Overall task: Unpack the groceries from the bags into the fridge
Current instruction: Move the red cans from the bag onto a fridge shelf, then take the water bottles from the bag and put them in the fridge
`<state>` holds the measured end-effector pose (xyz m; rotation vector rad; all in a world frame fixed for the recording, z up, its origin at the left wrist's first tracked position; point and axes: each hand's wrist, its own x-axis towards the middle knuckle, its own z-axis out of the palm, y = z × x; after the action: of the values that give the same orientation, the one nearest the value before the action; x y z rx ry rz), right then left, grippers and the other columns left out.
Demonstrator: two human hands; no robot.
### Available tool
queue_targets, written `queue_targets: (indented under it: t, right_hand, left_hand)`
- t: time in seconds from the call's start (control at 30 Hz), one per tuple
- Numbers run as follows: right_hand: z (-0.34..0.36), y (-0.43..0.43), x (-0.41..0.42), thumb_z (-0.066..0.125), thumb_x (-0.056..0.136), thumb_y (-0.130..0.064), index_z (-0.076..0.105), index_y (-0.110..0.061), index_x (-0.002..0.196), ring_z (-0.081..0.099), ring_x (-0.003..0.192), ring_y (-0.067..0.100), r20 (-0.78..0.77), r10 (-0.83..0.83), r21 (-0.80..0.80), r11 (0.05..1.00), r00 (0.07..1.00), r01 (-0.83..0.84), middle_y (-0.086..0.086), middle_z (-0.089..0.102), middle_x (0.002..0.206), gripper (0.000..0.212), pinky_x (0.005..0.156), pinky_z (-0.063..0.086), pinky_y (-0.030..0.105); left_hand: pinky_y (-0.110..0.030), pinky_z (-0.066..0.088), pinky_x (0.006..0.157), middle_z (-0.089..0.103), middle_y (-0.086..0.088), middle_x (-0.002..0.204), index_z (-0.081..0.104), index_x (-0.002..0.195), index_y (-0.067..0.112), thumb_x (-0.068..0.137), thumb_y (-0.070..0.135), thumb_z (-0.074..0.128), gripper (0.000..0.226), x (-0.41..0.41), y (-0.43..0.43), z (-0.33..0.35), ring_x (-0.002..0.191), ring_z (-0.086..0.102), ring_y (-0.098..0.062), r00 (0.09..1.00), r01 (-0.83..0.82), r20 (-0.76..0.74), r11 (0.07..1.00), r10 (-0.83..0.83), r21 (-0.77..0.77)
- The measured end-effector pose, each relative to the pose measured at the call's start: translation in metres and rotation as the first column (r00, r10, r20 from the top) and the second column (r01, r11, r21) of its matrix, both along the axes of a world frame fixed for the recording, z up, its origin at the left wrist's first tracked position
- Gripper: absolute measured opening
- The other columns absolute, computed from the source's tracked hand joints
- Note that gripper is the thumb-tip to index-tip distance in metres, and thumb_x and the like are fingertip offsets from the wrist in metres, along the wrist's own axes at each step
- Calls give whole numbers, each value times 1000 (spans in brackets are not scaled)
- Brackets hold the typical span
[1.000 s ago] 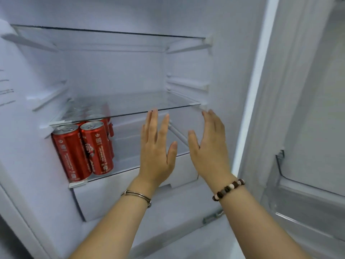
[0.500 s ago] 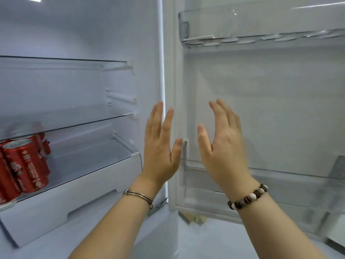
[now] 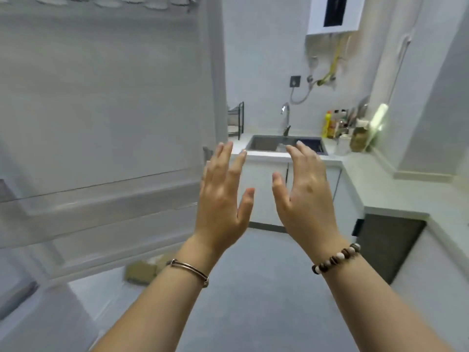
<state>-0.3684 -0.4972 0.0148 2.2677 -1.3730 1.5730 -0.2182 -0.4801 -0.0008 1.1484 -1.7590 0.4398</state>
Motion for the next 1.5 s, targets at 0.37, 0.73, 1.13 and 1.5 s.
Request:
queue_targets:
  t: [0.37,0.73,1.13,1.5]
  right_hand:
    - [-54,3,-254,28,92,-44,38,-9,140,25,140,21,8,-527,210,832,850,514,10,34,148,60,116,21,37]
    - [-70,12,-432,48,96,-23,44,-7,136,29,138,19,-2,-857,272,495,515,825,9,40,145,44,114,24,34]
    - [-92,141,-534,49,95,-23,44,-9,136,28,138,19,-23,-998,370,44,56,928,6,38,146,43,116,21,32]
    - [-111,293,-625,49,94,-22,46,-8,133,33,134,19,-86,-987,398,-156,-132,904,7,43,142,42,110,22,26]
  left_hand:
    - [-51,16,117,14,-2,158,19,148,22,94,43,31,59,-264,-81,-48,147,3,-17,895,420,25,859,-446,292]
    - [-37,-2,116,-4,11,155,12,150,24,92,50,21,65,-485,-125,-65,145,-9,-13,645,684,20,589,-764,431]
    - [-49,13,117,16,-5,158,25,148,15,93,48,23,64,-656,-23,-93,146,7,-23,184,852,-6,156,-983,500]
    - [-36,14,117,23,-7,155,27,147,12,93,45,27,63,-767,122,-124,144,15,-21,-56,841,-108,-105,-993,530]
